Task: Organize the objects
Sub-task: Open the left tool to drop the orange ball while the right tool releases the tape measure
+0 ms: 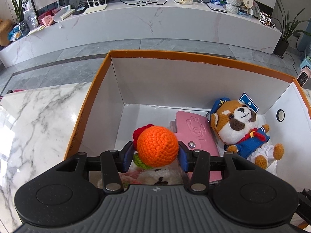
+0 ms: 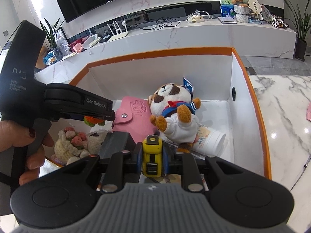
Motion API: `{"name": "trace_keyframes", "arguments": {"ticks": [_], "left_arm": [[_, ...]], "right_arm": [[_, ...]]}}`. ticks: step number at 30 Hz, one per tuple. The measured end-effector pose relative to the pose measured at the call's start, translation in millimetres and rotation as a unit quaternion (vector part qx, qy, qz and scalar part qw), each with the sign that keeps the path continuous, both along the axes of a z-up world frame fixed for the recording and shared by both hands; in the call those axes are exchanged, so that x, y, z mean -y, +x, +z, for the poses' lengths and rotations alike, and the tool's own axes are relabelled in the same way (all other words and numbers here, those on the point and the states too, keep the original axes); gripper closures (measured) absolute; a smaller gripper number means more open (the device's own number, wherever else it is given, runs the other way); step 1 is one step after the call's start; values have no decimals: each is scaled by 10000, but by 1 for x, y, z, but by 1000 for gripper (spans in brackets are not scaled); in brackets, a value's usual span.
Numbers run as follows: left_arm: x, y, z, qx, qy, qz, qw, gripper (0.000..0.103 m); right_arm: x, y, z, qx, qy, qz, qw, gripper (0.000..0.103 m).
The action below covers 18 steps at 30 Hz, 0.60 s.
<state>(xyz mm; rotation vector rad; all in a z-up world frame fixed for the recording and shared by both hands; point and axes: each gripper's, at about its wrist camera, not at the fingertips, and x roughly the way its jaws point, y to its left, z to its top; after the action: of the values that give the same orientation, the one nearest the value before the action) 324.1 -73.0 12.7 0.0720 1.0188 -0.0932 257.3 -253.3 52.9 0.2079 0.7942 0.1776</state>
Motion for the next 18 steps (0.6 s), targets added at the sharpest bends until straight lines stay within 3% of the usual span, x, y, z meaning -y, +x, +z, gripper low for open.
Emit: {"name": "trace_keyframes", "arguments": {"ticks": [18], "left_arm": [[4,-2,1,51,246,-33,9997,46]], "right_arm": [[-1,-1,1,26,-29,-6,10000,77]]}}
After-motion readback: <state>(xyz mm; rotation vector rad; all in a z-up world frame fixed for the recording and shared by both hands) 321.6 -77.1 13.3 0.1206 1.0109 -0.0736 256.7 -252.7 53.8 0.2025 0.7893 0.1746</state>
